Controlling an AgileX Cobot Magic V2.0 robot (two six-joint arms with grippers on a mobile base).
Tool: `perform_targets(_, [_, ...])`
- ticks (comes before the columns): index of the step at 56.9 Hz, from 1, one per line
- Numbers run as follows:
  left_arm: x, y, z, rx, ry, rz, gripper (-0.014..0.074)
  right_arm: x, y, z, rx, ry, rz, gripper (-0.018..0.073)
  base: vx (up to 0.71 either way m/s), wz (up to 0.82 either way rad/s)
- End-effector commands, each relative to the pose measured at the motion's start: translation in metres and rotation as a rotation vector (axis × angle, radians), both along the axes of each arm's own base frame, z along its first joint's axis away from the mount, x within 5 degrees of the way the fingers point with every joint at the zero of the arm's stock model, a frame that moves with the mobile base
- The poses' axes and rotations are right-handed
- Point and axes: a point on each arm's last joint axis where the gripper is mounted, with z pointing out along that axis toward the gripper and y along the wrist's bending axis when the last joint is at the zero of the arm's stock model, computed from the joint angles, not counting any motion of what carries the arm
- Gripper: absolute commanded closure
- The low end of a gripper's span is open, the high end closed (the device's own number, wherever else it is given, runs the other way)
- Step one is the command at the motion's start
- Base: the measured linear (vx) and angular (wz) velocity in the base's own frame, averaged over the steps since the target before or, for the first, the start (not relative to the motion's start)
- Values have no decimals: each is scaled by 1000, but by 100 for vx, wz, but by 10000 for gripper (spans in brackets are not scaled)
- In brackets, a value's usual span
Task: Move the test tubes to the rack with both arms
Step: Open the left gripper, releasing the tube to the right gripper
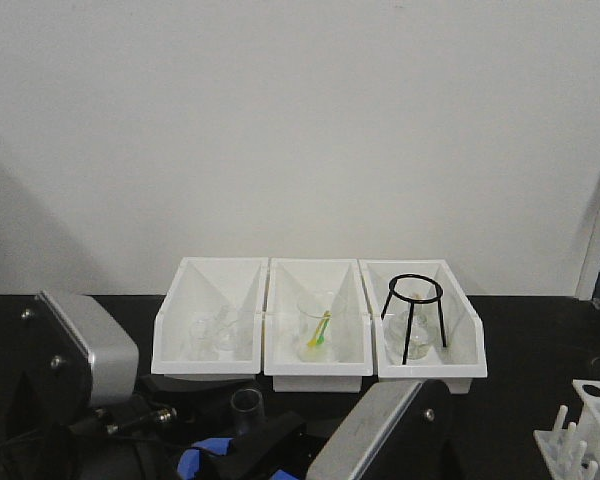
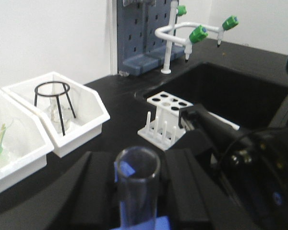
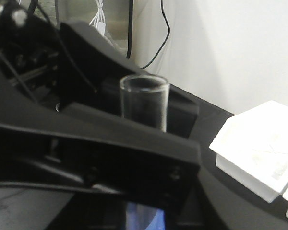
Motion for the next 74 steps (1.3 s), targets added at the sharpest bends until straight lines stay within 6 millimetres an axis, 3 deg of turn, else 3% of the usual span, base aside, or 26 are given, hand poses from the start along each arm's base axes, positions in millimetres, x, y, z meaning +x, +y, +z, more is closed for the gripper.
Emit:
perform_targets(1, [-4,1,33,-171,-109,-11,148,-1,-1,25,104,-92,1,568,0,0])
perform_targets(17, [-12,14,79,-202,-261,-10,141,0,-1,25,104,-92,-1,567,0,0])
perform_targets(30, [2,40,71,-64,-187,117,172,2,-3,27,124,-113,-33,566,0,0])
perform_targets(36, [5,52,70,-26,-157,167,197,15,-15,30,146,-125,-130,566,0,0])
perform_targets(45, [8,60,68,-1,-141,206,242,51,-57,29,184,-86,-384,566,0,0])
perform_targets(55, [7,61,65,33,-122,206,284,83,-120,29,180,-100,-658,566,0,0])
perform_targets(67, [7,62,64,40,-125,206,325,98,-201,29,167,-129,-969,566,0,0])
perform_targets(74, [7,62,64,67,-151,208,343,97,-235,28,161,-139,-1101,566,0,0])
